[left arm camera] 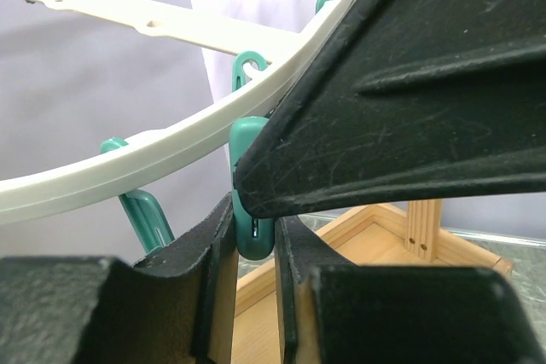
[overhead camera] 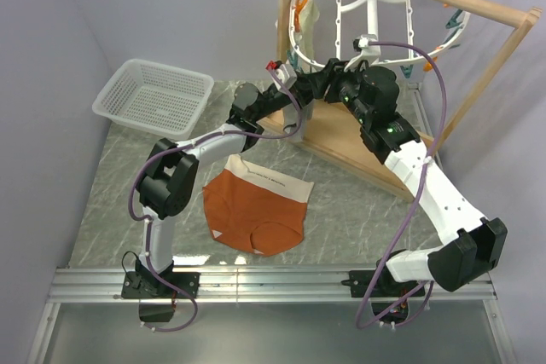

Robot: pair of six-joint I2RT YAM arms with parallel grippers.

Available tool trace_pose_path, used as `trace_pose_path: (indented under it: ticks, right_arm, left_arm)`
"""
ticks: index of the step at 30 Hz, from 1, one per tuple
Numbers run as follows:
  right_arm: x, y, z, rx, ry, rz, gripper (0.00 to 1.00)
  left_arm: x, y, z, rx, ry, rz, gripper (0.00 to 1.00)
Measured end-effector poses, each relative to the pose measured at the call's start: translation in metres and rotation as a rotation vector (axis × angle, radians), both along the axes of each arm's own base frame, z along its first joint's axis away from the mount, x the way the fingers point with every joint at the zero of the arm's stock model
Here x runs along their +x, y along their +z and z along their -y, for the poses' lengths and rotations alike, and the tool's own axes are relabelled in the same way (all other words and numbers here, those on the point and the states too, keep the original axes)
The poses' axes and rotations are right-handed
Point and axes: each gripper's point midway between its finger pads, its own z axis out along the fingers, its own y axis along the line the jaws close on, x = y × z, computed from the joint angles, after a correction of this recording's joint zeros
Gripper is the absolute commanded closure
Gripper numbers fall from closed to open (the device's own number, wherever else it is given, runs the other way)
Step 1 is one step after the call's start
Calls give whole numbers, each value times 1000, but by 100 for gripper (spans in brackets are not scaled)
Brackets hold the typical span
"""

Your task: Clip the underwear to the hanger

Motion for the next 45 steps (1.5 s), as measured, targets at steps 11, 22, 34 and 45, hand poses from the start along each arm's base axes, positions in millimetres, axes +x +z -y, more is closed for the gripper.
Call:
trace_pose_path:
  ticks: [11, 22, 34, 45]
  right_arm:
    - [-4, 3, 3, -4, -16, -4, 41]
    - [-2, 0, 24, -29, -101, -14, 41]
    - [2, -3, 9, 11, -25, 70, 39]
    - [5, -4, 1, 23, 8, 100, 39]
  left_arm:
    - [1, 0, -2, -2, -10, -11, 100]
    - [-1, 2, -4, 1, -31, 2, 100]
    - [-2, 5, -9, -8, -54, -4, 100]
    - [-10, 8, -6, -14, -89, 9, 100]
